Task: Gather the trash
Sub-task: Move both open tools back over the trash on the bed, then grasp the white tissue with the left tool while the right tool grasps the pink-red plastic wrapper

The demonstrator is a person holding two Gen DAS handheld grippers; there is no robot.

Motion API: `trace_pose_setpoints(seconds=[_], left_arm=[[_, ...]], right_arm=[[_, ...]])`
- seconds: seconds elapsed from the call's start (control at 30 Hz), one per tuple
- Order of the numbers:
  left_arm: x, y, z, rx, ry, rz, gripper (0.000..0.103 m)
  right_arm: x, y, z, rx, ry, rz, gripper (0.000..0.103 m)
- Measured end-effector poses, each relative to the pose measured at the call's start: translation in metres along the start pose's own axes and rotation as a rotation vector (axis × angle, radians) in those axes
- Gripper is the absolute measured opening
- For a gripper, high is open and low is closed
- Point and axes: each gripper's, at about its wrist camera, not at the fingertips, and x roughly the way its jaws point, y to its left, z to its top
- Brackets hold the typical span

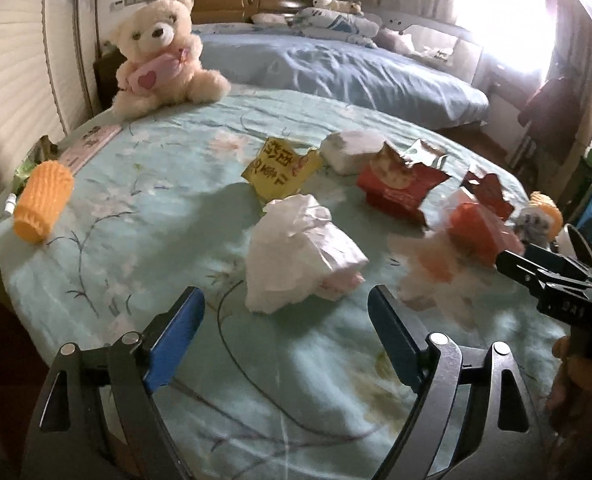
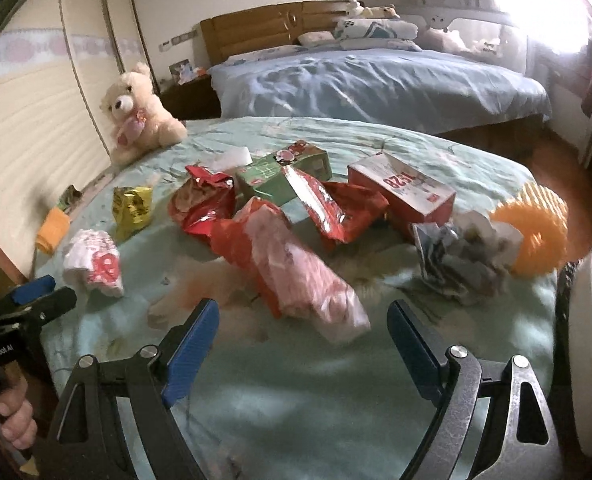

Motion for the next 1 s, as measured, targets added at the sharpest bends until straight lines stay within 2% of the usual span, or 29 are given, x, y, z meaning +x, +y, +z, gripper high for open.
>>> trace_pose_setpoints(seconds=[0.1, 0.13, 0.17, 0.2, 0.23, 0.27, 0.33, 0.5, 0.7, 1.0], left_arm=[[0.011, 0.002, 0.002, -0.014, 0.012, -0.005, 0.086], [0.015, 0.002, 0.003, -0.01, 0.011, -0.004, 0.086], [0.016, 0.001, 0.003, -0.004, 0.008, 0.0, 0.081], [0.018, -0.001, 0.002, 0.005, 0.008, 0.002, 0.063], [0.02, -0.002, 0.003, 0.014, 0.018, -0.009, 0.052], [0.023, -0.004, 0.003, 0.02, 0.033, -0.021, 0.043], [0.02, -0.007, 0.002, 0.033, 0.022, -0.03, 0.032], [0.005, -0.028, -0.002, 0.098, -0.001, -0.086, 0.026], [-0.01, -0.063, -0.003, 0.176, -0.016, -0.177, 0.026], [-0.017, -0.11, -0.005, 0.272, -0.01, -0.279, 0.026]], right_arm=[[0.012, 0.001, 0.003, -0.007, 0.031, -0.006, 0.086], [0.015, 0.001, 0.003, -0.004, 0.036, 0.001, 0.08], [0.017, 0.002, 0.003, -0.003, 0.039, 0.002, 0.066], [0.018, 0.002, 0.003, -0.002, 0.043, 0.0, 0.057], [0.019, 0.002, 0.002, 0.003, 0.044, -0.001, 0.051], [0.018, 0.002, 0.001, 0.008, 0.038, 0.008, 0.047], [0.014, 0.003, -0.002, 0.011, 0.032, 0.017, 0.041], [-0.004, 0.001, -0.013, 0.039, 0.014, 0.045, 0.033], [-0.032, -0.012, -0.029, 0.111, -0.015, 0.056, 0.031], [-0.075, -0.043, -0.053, 0.218, -0.064, -0.005, 0.031]])
